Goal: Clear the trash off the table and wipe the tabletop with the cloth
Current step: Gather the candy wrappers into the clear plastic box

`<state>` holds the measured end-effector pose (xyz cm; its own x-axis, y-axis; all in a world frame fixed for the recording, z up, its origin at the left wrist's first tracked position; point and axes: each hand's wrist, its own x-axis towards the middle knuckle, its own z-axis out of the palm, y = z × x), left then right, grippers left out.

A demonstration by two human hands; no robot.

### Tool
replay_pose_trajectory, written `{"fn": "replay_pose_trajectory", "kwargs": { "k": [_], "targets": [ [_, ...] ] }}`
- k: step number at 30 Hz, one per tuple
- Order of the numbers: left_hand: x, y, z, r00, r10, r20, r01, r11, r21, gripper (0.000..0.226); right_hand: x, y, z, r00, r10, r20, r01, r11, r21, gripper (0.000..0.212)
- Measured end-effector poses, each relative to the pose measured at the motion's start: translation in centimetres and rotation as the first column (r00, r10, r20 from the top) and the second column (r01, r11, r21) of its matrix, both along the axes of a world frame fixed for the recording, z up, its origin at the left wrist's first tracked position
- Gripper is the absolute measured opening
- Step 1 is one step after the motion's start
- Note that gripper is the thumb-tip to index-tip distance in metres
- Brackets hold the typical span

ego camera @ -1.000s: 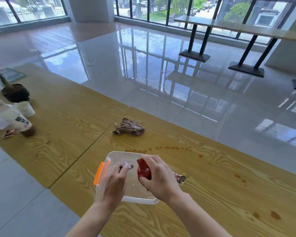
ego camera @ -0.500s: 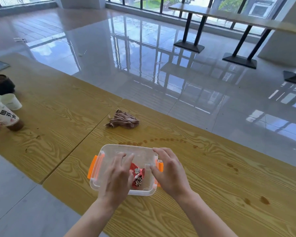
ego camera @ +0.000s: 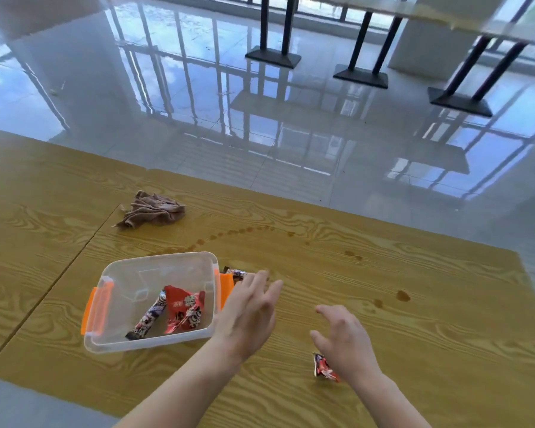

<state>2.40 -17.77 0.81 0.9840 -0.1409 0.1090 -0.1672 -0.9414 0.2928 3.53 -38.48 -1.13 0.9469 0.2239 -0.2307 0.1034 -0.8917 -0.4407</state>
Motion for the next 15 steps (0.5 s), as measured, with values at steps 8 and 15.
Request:
{"fn": "replay_pose_trajectory", "kwargs": {
  "k": [8, 15],
  "targets": [
    [5.9, -2.1, -2.8, 0.925, 0.132, -0.357, 0.032, 0.908, 0.418, 0.056, -3.6, -2.5, -3.2, 0.978, -0.002, -0.209, -0.038, 0.982, -0.186, 0.074],
    [7.3, -1.5, -5.1, 0.860, 0.205, -0.468, -0.008, 0.921, 0.389, 0.047, -4.2, -1.8, -5.5, 0.993, 0.037, -0.108, -0.056, 0.983, -0.174, 0.049]
  ]
}}
